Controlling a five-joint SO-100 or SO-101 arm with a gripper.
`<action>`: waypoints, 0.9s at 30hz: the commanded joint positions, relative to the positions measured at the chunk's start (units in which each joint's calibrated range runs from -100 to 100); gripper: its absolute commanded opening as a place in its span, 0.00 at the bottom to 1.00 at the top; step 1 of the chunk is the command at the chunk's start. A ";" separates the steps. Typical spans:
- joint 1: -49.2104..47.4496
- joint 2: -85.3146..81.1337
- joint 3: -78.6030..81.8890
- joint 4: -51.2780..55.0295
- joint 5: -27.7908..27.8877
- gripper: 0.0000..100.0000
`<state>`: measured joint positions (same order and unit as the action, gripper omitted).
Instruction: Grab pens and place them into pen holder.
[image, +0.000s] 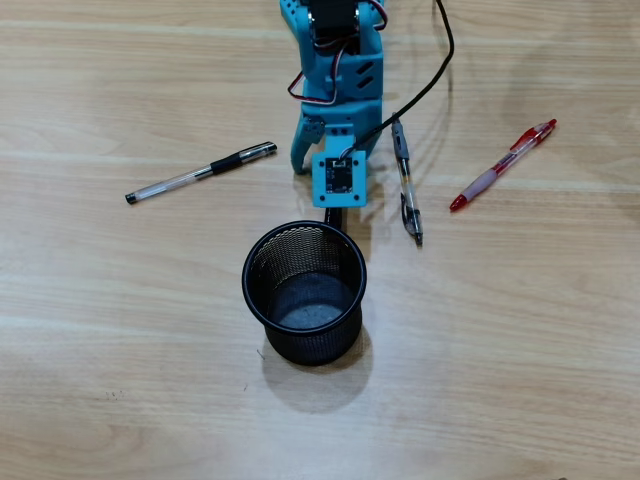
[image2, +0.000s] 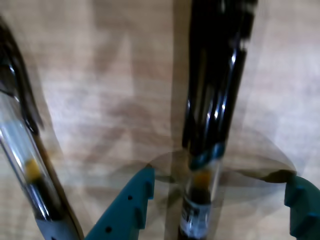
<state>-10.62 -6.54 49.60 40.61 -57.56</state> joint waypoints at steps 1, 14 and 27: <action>0.70 0.98 3.88 -5.58 0.12 0.29; 0.52 0.72 4.52 -5.94 -0.09 0.03; 0.43 0.64 4.79 -5.49 -0.14 0.02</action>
<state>-10.15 -6.37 53.68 34.92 -57.92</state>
